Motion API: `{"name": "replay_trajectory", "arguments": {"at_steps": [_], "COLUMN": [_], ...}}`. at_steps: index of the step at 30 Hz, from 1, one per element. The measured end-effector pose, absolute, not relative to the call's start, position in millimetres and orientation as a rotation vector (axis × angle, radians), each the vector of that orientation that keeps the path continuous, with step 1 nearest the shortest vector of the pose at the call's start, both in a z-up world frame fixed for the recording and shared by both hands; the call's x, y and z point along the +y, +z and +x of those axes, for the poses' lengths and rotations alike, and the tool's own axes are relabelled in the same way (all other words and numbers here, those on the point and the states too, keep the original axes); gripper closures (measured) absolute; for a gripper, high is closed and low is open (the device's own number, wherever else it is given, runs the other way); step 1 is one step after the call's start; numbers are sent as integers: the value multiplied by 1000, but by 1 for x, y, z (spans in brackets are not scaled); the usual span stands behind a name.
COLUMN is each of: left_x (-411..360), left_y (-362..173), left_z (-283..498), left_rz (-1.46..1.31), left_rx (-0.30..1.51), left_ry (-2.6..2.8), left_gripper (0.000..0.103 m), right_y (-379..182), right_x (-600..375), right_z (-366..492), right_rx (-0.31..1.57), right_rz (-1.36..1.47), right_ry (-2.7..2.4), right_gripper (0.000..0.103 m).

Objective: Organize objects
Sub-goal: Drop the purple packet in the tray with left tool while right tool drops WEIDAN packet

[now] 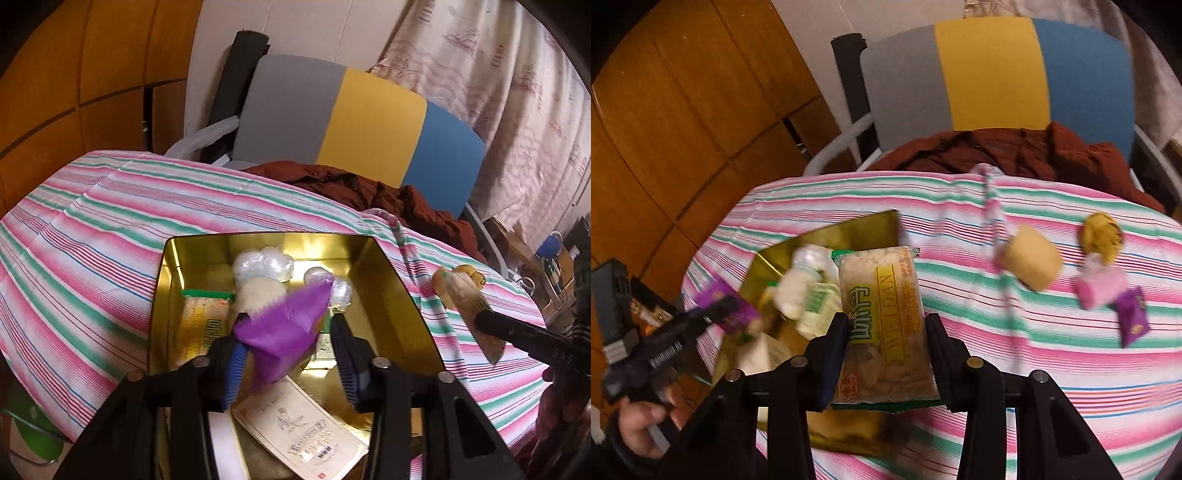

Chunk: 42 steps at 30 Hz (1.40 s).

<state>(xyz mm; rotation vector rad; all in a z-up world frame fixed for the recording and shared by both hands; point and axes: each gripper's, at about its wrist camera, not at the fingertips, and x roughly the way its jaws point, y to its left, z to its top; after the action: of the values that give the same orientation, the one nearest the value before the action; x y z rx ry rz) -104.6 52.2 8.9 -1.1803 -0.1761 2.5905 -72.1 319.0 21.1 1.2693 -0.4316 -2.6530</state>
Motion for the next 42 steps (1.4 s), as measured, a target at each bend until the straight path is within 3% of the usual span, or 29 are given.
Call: {"name": "replay_trajectory", "arguments": {"at_steps": [6,23,42], "left_x": [43,34,56], "left_y": [12,21,16], "left_z": [-101,-69,-47], "left_rz": [-1170,-1089,-1101], "left_rx": [-171,-98,-10], "left_ry": [2617,2711,2653], "left_gripper": [44,44,44], "right_y": [13,7,19], "right_x": [266,230,239], "right_z": [-96,-64,-33], "right_rx": [-399,-198,-79], "right_rz": [1294,1282,1214], "right_ry": [-2622,-2720,-2889], "right_gripper": [56,22,10]}}
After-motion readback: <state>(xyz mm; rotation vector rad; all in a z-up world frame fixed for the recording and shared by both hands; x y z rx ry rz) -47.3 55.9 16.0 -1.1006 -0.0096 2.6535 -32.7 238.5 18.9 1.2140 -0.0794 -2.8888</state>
